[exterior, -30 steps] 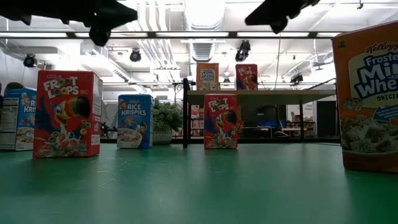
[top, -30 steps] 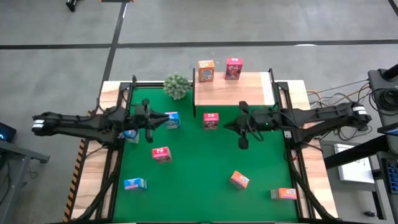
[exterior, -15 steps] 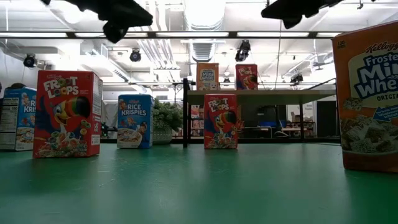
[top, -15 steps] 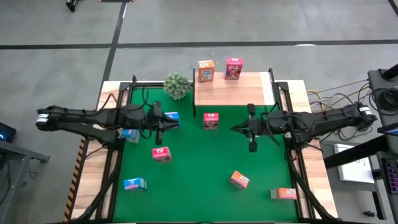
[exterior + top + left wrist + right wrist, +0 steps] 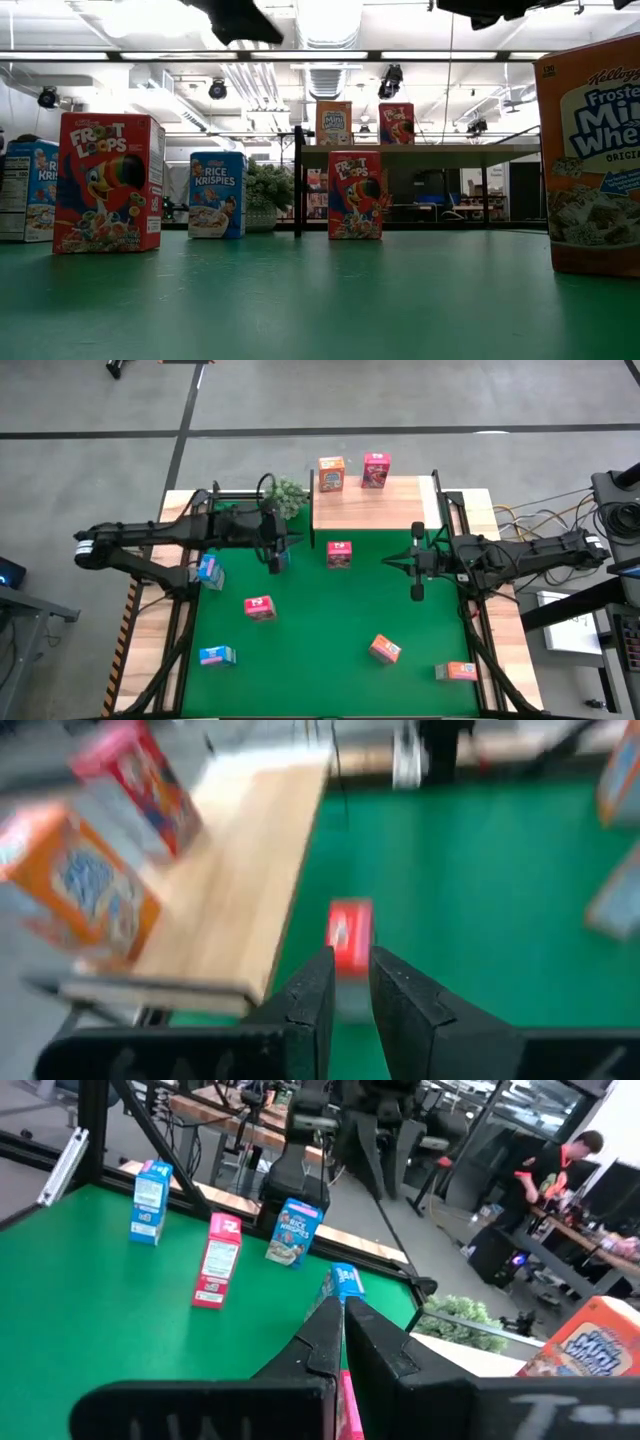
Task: Stack cereal on shelf
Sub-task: Put the right blue cereal box on the shelf
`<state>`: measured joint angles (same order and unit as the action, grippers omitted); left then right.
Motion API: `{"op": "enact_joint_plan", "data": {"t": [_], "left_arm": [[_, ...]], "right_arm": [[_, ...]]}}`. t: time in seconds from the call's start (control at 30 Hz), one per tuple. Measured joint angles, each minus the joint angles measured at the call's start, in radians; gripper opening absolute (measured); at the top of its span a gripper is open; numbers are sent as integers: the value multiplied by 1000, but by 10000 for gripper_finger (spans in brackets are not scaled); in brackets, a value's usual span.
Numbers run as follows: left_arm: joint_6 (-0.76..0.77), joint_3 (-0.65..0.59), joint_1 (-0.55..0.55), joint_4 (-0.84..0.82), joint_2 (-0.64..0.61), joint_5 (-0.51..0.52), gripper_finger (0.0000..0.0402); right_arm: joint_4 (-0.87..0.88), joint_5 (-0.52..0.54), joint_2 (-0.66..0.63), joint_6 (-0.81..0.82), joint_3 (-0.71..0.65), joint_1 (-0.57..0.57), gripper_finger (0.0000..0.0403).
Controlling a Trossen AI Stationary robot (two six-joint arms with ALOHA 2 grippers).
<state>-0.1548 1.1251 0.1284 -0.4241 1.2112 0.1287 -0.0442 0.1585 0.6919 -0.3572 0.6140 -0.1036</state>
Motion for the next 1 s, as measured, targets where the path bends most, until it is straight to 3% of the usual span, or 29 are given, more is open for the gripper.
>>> {"op": "enact_joint_plan", "data": {"t": [0.23, 0.37, 0.7, 1.0], "left_arm": [[87, 144, 13, -465, 77, -8, 68], [154, 165, 20, -600, 120, -6, 100], [44, 89, 119, -556, 174, -7, 221], [-14, -1, 194, -446, 179, -48, 256]], "right_arm": [[2, -1, -1, -26, -1, 6, 9], [2, 0, 11, -38, -3, 6, 9], [5, 0, -3, -36, -4, 6, 9], [12, 0, -6, -37, -4, 6, 9]]}}
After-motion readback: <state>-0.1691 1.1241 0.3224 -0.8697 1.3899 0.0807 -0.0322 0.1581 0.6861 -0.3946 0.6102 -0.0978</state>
